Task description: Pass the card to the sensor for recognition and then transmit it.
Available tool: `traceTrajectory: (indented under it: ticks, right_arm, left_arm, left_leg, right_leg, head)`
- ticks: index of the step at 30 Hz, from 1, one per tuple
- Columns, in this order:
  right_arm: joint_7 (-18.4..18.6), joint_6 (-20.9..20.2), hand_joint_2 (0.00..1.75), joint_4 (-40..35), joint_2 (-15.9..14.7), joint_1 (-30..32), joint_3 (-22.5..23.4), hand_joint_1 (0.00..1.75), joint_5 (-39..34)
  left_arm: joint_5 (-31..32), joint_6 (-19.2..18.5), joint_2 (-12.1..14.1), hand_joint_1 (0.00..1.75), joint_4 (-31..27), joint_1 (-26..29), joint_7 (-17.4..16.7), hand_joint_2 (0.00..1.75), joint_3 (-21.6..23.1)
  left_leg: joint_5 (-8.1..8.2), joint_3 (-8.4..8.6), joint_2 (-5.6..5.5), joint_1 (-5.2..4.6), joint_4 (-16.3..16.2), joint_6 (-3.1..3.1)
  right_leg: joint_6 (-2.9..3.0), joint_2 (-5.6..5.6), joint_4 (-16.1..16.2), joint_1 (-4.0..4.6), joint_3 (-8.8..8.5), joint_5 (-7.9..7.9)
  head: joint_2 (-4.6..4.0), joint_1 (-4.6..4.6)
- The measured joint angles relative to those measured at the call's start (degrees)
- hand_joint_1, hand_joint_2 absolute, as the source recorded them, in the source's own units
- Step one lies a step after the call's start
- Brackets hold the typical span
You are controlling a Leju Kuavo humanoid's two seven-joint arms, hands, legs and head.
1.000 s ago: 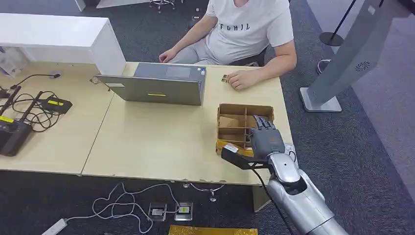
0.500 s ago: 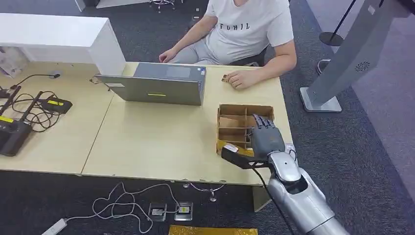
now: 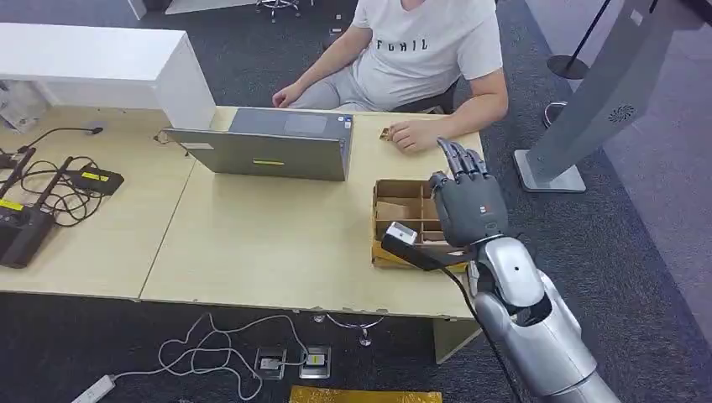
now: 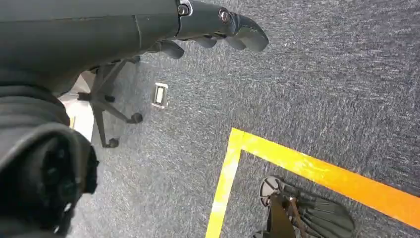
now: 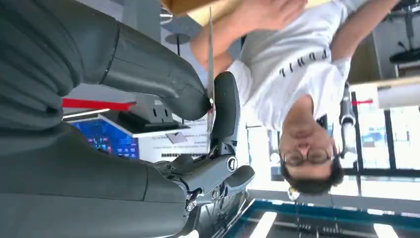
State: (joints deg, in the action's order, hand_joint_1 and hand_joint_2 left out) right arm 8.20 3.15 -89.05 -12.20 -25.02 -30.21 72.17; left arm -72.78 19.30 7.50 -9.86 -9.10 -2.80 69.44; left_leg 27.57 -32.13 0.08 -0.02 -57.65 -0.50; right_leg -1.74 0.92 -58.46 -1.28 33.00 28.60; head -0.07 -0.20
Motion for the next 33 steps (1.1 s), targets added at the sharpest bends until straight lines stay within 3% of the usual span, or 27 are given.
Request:
traceTrajectory:
  ticks: [15,33]
  right_arm:
    - [-1.0,-0.57,1.75,-5.7,-0.66,-0.04,3.58,1.75,-1.46]
    - [2.45,0.87,1.75,0.27,-1.11,-1.02,3.78,1.75,-2.73]
  left_arm:
    - [0.98,-0.76,0.0,0.0,0.0,-0.01,0.0,0.0,0.42]
    - [2.53,-1.86,0.0,0.0,0.0,-0.28,0.04,0.0,1.49]
  left_leg:
    - [0.0,-0.01,0.0,0.0,0.0,0.0]
    - [0.0,-0.04,-0.02,0.0,0.0,0.0]
  right_leg:
    - [0.0,0.01,0.0,0.0,0.0,0.0]
    - [0.0,0.04,0.0,0.0,0.01,0.0]
  head:
    - [0.0,0.0]
    - [0.0,0.0]
